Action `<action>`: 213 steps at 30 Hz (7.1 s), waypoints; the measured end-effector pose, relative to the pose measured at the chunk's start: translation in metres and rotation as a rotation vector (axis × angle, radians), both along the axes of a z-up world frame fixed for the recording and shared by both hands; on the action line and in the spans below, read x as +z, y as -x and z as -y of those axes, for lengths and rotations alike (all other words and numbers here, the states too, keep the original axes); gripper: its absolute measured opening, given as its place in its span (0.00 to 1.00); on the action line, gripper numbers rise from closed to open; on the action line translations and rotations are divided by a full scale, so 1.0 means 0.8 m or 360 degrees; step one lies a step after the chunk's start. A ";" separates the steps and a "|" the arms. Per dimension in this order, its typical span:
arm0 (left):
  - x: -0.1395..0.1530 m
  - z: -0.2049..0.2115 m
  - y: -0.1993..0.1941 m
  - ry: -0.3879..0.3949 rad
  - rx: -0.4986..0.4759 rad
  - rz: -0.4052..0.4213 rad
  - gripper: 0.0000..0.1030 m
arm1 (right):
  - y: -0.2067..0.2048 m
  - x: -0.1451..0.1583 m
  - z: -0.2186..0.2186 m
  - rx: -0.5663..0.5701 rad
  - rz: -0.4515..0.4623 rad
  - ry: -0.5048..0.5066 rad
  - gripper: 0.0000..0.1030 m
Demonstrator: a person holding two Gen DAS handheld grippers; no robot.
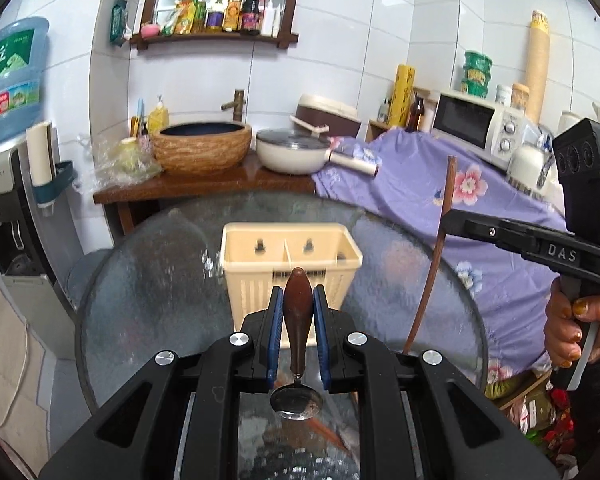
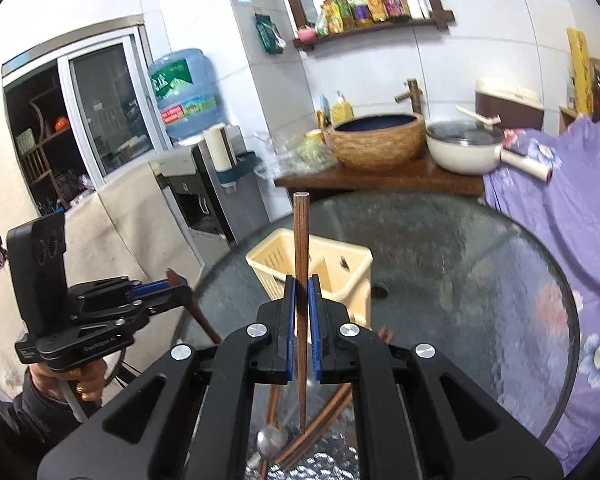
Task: Organize utensils
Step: 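Lift the spoon with the left tool while the right tool carries the chopstick over the holder, then lower the chopstick into the holder and open the right tool while the left drops the spoon in, then bring both tools back down to the loose utensils beside the holder, then grip a wooden chopstick with the left tool while the right tool grips another chopstick, then lift both held chopsticks upright and carry them over the holder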
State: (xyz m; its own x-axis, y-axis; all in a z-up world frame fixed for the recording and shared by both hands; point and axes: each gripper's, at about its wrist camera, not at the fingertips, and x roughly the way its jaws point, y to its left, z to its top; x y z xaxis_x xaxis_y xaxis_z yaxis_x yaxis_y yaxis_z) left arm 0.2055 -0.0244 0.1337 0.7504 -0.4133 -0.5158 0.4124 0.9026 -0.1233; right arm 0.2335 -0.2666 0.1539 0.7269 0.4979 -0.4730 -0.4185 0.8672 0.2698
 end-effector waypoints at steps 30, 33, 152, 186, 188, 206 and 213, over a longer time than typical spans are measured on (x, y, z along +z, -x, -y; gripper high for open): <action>-0.003 0.031 -0.140 0.0043 0.0285 -0.0008 0.14 | -0.112 -0.006 -0.050 -0.0286 0.0195 0.0120 0.07; -0.019 0.029 -0.143 0.0028 0.0292 -0.0041 0.14 | -0.116 -0.022 -0.048 -0.0294 0.0151 0.0117 0.07; -0.216 0.031 -0.113 -0.0413 0.0473 -0.0630 0.24 | -0.128 -0.266 -0.045 -0.0437 -0.0682 0.0617 0.14; -0.197 -0.007 -0.121 -0.0243 0.0472 -0.0580 0.07 | -0.132 -0.263 0.000 -0.0477 -0.0683 0.0320 0.07; -0.192 -0.009 -0.119 -0.0226 0.0470 -0.0562 0.07 | -0.129 -0.260 0.005 -0.0489 -0.0673 0.0300 0.07; -0.117 -0.014 -0.068 -0.0078 0.0362 -0.0333 0.07 | -0.056 -0.172 0.033 -0.0441 -0.0302 0.0143 0.07; -0.096 -0.013 -0.049 -0.0009 0.0301 -0.0290 0.07 | -0.027 -0.132 0.032 -0.0361 -0.0201 0.0096 0.07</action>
State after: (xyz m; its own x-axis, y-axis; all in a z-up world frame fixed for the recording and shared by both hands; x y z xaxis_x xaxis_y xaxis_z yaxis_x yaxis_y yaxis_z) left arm 0.2450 -0.0142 0.0568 0.7084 -0.2712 -0.6516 0.2078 0.9625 -0.1746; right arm 0.2550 -0.2919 0.0480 0.7499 0.2973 -0.5910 -0.1778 0.9510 0.2528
